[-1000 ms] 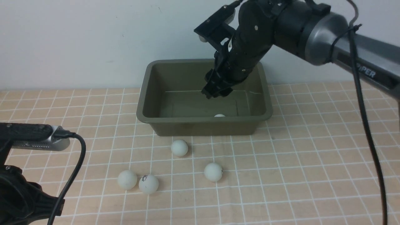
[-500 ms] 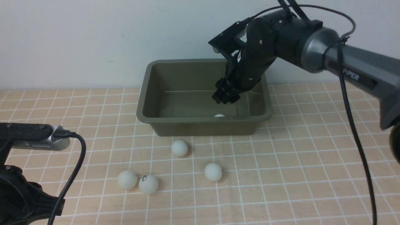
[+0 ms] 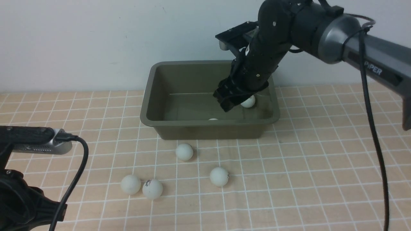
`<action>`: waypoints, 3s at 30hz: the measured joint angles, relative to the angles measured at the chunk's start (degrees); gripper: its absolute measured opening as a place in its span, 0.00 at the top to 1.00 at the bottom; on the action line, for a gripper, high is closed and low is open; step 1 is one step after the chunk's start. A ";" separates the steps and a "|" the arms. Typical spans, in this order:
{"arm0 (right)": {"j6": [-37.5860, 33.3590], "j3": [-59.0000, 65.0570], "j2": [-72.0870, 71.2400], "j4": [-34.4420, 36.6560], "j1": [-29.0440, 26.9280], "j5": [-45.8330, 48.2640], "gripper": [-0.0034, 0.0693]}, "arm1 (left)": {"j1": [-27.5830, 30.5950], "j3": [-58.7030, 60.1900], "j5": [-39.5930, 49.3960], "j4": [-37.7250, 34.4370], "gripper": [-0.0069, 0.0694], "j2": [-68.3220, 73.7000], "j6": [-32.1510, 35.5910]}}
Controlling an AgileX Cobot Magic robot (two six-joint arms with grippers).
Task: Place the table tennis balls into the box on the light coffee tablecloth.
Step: 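Release the ping pong ball into the bin and lift the gripper away, then reach for and grasp a ping pong ball on the table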
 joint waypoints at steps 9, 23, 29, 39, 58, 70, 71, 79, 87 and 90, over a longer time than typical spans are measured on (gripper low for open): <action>0.40 -2.58 -1.08 13.89 1.78 1.14 0.41 | 0.00 0.00 -1.32 0.00 1.00 0.00 0.00; 6.19 11.29 -4.65 -5.35 12.89 1.24 0.41 | 0.00 0.00 -1.66 0.00 1.00 0.00 1.92; 6.44 16.71 -5.47 -5.97 12.65 1.12 0.41 | 0.00 0.00 -1.66 0.00 1.00 0.00 1.94; 5.97 17.06 -3.78 -8.84 12.65 0.84 0.41 | 0.00 0.00 -1.72 -0.05 1.00 0.00 1.94; 4.10 17.06 -0.13 -9.00 12.65 -4.65 0.41 | 0.00 0.00 -1.83 -0.05 1.00 0.00 1.94; 3.47 17.06 2.31 -9.67 12.65 -5.50 0.41 | 0.00 0.00 -1.83 -0.05 1.00 0.00 1.94; 3.47 17.06 2.36 -9.65 12.65 -5.50 0.41 | 0.00 0.00 -1.83 -0.05 1.00 0.00 1.94; 3.47 17.06 2.62 -9.65 12.65 -5.25 0.45 | 0.00 0.00 -1.83 -0.05 1.00 0.00 1.94; 2.51 8.31 2.62 -6.26 12.65 0.31 0.45 | 0.00 0.00 -1.83 -0.05 1.00 0.00 1.94; 2.34 0.62 2.62 -5.14 12.65 0.44 0.45 | 0.00 0.00 -1.83 -0.05 1.00 0.00 1.94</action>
